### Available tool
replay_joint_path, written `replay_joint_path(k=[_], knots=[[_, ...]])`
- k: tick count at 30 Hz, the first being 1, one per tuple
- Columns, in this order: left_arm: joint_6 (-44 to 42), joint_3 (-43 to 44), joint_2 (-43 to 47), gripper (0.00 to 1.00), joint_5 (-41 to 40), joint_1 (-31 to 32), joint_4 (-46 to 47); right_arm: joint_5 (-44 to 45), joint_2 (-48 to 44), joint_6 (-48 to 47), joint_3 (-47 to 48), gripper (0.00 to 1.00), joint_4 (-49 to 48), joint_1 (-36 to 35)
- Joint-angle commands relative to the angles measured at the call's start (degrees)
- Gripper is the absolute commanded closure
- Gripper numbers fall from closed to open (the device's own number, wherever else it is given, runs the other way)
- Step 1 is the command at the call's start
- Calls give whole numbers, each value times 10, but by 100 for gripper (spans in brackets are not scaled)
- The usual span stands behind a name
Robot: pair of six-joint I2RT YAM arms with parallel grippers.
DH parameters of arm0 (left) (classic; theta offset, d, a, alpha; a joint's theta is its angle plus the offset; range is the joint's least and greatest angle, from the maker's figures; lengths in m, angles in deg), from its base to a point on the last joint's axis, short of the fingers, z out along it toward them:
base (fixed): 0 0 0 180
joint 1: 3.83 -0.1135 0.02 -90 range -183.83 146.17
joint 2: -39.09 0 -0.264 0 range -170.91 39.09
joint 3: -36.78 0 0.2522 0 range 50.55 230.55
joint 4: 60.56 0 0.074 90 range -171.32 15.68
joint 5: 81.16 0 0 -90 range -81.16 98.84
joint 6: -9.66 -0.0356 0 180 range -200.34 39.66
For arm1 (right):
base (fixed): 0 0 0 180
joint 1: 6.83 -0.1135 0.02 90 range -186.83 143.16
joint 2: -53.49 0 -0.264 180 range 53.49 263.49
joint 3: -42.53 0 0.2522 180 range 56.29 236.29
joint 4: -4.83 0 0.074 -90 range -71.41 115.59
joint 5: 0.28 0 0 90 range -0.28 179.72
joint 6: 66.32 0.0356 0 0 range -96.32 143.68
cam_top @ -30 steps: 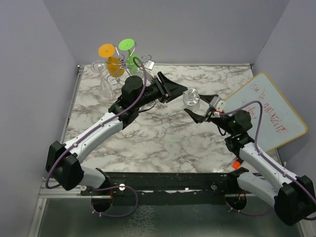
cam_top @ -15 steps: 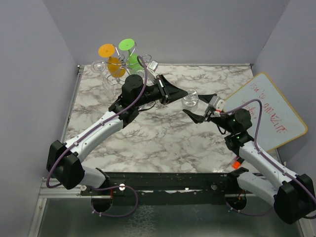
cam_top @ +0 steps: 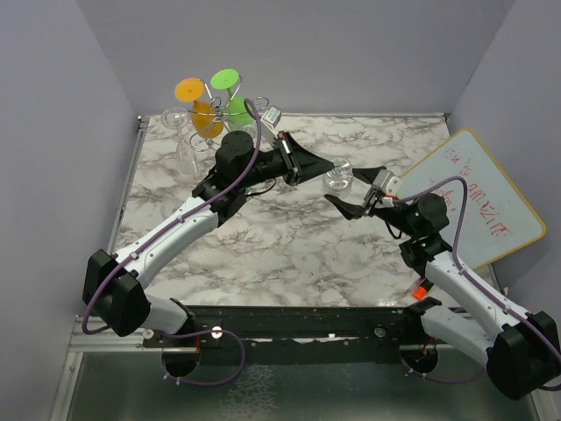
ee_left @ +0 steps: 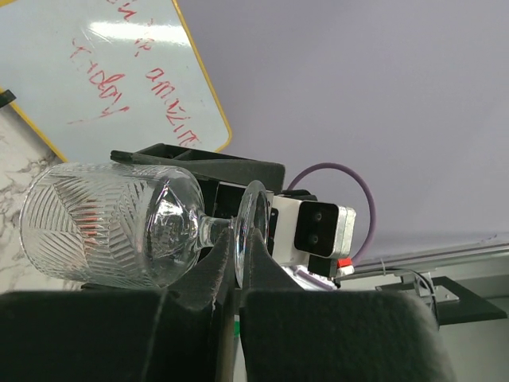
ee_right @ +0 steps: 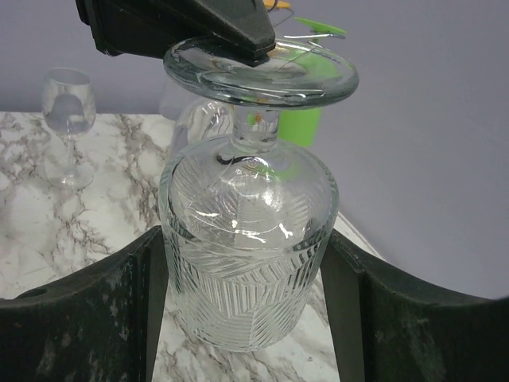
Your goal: Place the wine glass upside down on the wine glass rack
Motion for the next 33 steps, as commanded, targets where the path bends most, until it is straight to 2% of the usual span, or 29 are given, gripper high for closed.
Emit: replay_joint_path(k=[1, 12, 19, 21, 26, 29, 32, 33], knots=[[47, 34, 21, 100, 21, -8, 36, -14, -10, 4, 16, 34, 2, 3], [89, 18, 28, 100, 16, -18, 49, -18, 11, -7, 25, 11, -2, 3], [102, 11, 26, 100, 15, -18, 54, -13, 25, -15, 29, 12, -14, 3], [103, 10, 27, 100, 14, -18, 56, -13, 25, -11, 28, 17, -19, 3], [106, 7, 32, 100, 12, -22, 59, -6, 23, 3, 20, 54, -41, 3], [110, 0, 35, 100, 10, -24, 62, -7, 19, 16, 18, 72, -50, 3], [112, -7, 38, 100, 8, -24, 67, -12, 21, 38, 22, 83, -58, 2], [110, -9, 39, 94, 6, -24, 68, -17, 24, 46, 22, 85, -63, 3]])
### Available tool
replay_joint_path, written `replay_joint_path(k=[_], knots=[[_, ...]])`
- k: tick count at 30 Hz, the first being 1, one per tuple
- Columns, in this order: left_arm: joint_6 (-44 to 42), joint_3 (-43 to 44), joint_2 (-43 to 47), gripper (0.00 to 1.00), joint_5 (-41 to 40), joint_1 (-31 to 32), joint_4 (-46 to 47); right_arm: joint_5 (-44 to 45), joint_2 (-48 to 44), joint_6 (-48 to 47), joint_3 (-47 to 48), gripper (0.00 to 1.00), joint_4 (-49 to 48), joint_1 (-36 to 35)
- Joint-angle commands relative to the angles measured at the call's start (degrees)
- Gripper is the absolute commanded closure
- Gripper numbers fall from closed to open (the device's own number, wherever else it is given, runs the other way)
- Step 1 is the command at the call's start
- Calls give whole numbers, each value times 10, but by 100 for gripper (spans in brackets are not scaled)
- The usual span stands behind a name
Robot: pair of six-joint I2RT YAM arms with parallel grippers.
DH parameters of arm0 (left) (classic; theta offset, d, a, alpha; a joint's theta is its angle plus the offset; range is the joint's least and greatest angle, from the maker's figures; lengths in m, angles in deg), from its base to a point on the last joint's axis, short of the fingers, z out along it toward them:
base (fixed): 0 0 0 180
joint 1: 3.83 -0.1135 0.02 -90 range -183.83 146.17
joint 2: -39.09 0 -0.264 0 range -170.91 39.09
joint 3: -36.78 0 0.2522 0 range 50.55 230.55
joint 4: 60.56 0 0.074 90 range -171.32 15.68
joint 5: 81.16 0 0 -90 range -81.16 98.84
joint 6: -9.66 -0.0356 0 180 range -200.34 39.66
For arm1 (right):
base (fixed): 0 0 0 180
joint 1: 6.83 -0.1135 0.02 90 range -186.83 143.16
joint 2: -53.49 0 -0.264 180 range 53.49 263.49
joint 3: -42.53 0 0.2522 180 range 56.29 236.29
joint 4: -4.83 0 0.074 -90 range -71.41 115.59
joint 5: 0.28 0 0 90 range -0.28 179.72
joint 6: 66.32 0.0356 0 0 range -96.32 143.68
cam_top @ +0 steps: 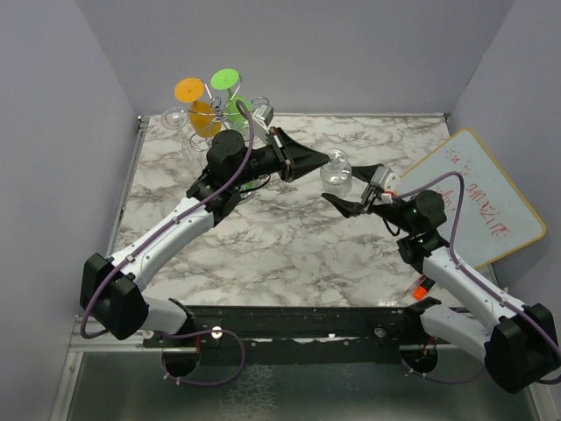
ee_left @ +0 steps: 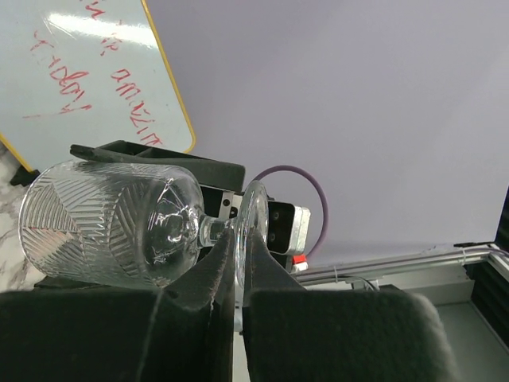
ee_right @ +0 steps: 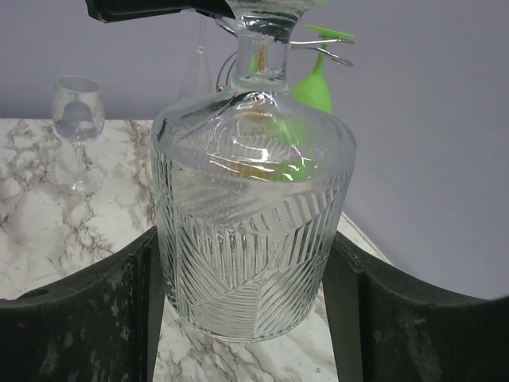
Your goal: Place the wine glass upside down on the wine glass rack
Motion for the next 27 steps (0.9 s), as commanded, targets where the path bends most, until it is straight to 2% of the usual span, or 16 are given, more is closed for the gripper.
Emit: replay_joint_path(k=[1, 6, 9, 16, 18, 21, 24, 27], knots=[[17, -9, 31, 87, -7, -4, 42, -8, 2, 40, 10, 87, -48, 3], [-26, -20, 56, 37, -50, -5, 41, 1, 21, 77, 16, 91, -65, 3], [-54, -28, 72, 22, -75, -9, 36, 9, 37, 88, 28, 93, -63, 2], [-139, -37, 105, 9, -87, -16, 15, 49, 92, 108, 64, 96, -82, 0], [-209, -16, 114, 7, -55, -17, 12, 69, 116, 112, 81, 97, -85, -3], [-354, 56, 126, 6, -26, -18, -89, 88, 153, 113, 114, 97, -92, -9], [-485, 106, 152, 4, -78, -18, -194, 109, 193, 107, 155, 97, -94, -21], [-585, 145, 184, 2, -188, -18, -280, 124, 239, 100, 201, 97, -93, -30]])
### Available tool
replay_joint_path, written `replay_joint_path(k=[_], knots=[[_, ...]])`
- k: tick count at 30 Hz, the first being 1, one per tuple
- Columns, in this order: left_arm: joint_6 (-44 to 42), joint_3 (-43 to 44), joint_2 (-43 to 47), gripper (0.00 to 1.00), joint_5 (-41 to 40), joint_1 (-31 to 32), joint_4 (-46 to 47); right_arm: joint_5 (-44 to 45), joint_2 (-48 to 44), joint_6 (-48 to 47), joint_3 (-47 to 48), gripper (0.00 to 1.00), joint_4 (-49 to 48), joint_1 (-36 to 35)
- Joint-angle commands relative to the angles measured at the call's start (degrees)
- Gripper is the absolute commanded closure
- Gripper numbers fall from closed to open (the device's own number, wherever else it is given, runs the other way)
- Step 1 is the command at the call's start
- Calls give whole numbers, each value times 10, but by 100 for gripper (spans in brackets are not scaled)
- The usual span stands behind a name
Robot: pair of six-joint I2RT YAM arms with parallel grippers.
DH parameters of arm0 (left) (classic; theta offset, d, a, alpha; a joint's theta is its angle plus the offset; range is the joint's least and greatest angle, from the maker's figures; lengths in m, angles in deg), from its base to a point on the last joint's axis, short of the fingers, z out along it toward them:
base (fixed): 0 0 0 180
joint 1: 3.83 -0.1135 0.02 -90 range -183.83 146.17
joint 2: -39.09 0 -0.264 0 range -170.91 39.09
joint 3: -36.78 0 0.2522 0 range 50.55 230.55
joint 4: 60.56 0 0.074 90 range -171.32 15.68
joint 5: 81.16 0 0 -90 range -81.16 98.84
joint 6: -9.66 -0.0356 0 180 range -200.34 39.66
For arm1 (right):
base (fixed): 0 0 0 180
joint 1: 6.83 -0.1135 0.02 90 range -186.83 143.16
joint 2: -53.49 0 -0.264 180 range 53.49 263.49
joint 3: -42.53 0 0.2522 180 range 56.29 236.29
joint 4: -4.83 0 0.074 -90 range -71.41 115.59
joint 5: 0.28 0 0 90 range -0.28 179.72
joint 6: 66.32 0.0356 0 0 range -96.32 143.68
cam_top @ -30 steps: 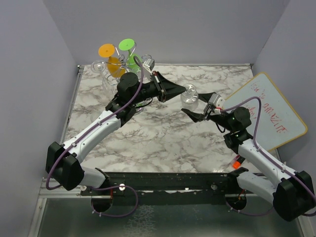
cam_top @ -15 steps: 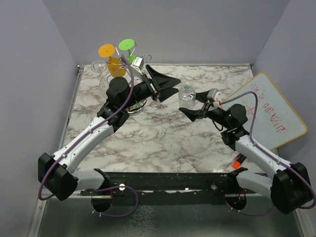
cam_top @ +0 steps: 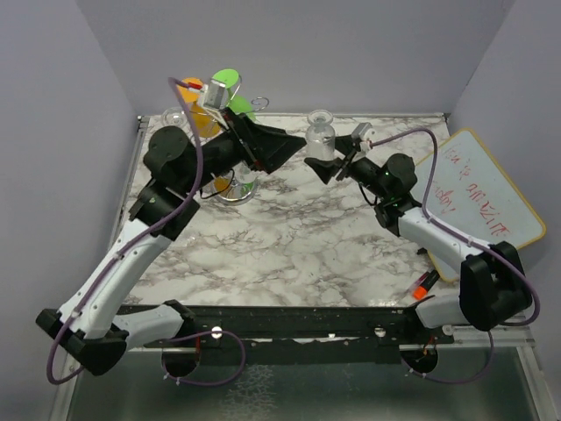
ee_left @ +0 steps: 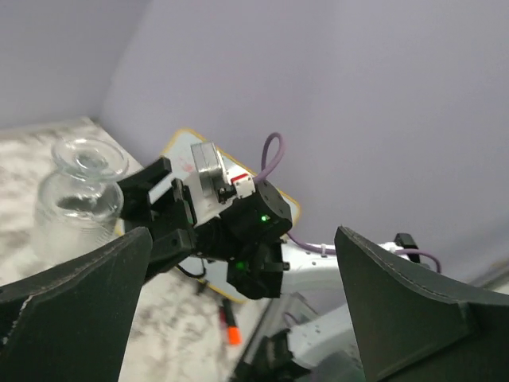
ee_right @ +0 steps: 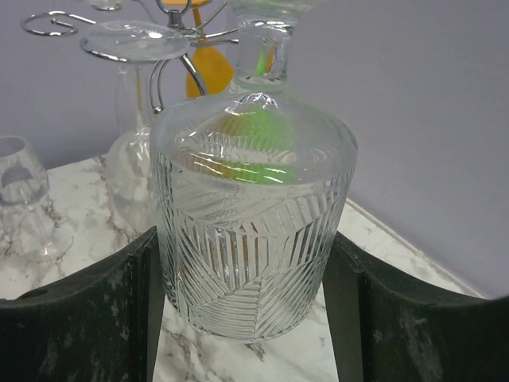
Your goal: Place the wine glass upside down on the wine glass rack
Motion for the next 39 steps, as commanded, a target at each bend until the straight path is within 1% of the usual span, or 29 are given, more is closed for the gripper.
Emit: replay_joint_path(k=[1, 3, 5, 8, 11, 16, 22, 25, 32, 39], knots=[[-239, 66, 77, 2, -158, -3, -164, 51, 53, -4, 77, 97, -52, -16], [-275, 68, 100, 1, -244, -3, -186, 63, 81, -1, 104, 97, -55, -19], [-302, 60, 124, 1, -309, -3, -192, 75, 110, 6, 135, 97, -53, -20], [-328, 48, 151, 1, -376, -3, -194, 80, 156, 8, 186, 97, -48, -23], [-339, 45, 167, 1, -412, -3, -202, 83, 202, 7, 238, 97, -38, -28], [-356, 48, 179, 1, -412, -2, -220, 79, 279, -5, 308, 97, -34, -38], [-361, 48, 192, 1, -405, -3, -223, 40, 361, -21, 370, 96, -55, -51], [-359, 45, 194, 1, -405, -3, -223, 36, 384, -19, 393, 96, -59, -58], [-348, 48, 186, 1, -363, -3, -218, -5, 432, 24, 448, 96, -74, -63], [-339, 46, 182, 1, -358, -2, -217, -41, 452, 15, 475, 97, -55, -64]])
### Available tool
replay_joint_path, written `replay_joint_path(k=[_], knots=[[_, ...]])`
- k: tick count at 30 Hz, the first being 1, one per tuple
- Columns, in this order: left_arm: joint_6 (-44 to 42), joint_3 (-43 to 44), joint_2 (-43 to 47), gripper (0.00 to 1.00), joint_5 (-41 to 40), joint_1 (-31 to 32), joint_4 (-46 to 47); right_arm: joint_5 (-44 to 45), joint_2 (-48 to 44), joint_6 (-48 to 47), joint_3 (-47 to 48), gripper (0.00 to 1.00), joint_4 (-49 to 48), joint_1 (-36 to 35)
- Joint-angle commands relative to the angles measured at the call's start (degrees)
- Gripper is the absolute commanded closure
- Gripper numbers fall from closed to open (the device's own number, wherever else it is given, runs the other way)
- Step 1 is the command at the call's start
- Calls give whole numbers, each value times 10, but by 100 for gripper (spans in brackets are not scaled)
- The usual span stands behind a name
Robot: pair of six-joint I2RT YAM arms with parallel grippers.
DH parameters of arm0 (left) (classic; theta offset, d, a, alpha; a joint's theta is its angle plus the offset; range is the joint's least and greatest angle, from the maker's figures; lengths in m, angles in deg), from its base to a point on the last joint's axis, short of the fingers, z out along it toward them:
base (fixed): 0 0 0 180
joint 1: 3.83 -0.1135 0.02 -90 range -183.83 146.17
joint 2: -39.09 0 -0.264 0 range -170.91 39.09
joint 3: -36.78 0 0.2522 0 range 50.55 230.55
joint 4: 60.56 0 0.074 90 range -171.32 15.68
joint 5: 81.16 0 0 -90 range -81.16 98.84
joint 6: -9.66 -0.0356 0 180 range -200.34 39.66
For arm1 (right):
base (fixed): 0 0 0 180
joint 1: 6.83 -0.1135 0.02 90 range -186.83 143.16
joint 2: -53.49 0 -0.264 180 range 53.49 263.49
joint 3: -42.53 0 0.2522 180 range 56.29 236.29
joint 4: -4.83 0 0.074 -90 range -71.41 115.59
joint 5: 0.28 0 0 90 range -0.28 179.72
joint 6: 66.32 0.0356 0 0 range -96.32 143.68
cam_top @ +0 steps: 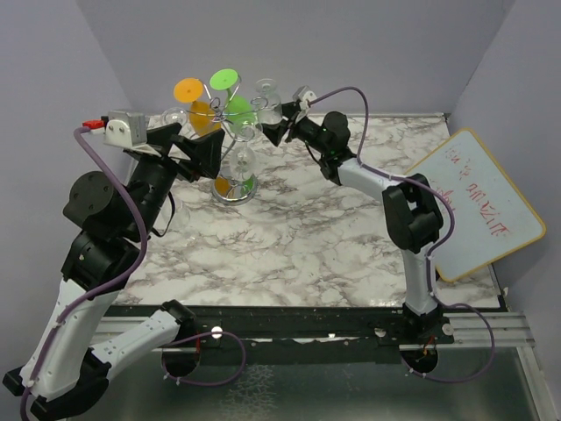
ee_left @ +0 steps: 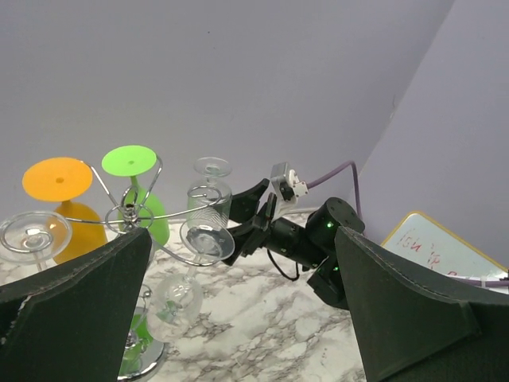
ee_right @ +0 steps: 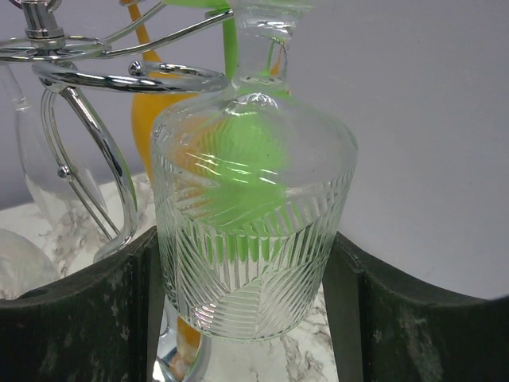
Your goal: Place the wine glass upside down on the wine glass rack
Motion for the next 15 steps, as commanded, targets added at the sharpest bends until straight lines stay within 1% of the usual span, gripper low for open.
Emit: replay_joint_path(k=[1, 4, 5, 11, 15], knots=[[10, -3, 0, 1, 20, -3, 3, -49, 14, 2, 28, 97, -40, -6], [19, -6, 0, 1, 35, -2, 13, -64, 17, 2, 32, 97, -38, -8], [21, -8, 0, 1, 39, -3, 17, -68, 18, -14, 34, 97, -32, -8], [25, -9, -7, 1, 43, -2, 20, -80, 21, -35, 39, 97, -16, -12], [26, -13, -5, 1, 42, -3, 20, -111, 22, -51, 44, 97, -2, -13]])
